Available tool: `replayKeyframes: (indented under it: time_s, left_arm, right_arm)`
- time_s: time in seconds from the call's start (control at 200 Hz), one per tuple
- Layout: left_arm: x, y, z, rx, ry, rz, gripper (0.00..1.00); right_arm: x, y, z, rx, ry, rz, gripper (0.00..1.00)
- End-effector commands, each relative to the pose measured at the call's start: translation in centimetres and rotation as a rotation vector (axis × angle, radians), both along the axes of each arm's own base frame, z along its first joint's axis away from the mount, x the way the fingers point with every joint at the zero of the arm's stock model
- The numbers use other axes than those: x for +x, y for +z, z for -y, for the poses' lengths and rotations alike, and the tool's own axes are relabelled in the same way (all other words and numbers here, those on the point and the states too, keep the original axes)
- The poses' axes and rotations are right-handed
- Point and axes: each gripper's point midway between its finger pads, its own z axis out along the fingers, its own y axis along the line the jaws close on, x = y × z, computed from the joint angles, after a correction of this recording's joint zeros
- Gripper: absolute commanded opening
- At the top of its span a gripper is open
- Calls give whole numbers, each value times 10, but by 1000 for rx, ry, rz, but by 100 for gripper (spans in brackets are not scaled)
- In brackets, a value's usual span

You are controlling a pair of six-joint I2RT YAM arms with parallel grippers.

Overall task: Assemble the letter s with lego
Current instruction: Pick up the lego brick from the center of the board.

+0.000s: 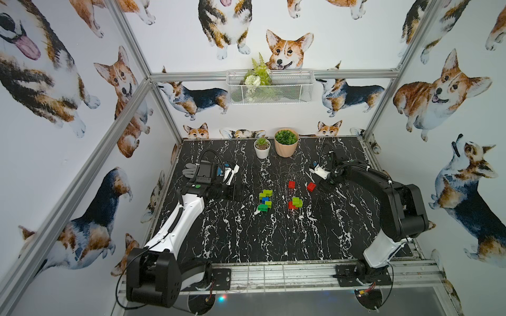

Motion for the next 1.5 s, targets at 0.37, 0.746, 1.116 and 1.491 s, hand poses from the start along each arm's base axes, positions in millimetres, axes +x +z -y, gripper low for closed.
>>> replayKeyframes:
  time_s: [0.37,0.746,1.116,1.491]
  left_arm:
    - [-1,-2,-4,36,-4,-13,100]
    - [-2,-3,-6,47,2,-27,100]
    - [-2,-1,-6,48,2,-24,100]
    - [-2,5,-5,39,9,-15,100]
  right_arm:
    - [23,-35,-16,-55,213,15,72]
    - [34,-39,-41,-22,276,8,70]
    - [31,-44,-60,13,339,-30,64]
    - [27,-48,-65,21,353,-91,42]
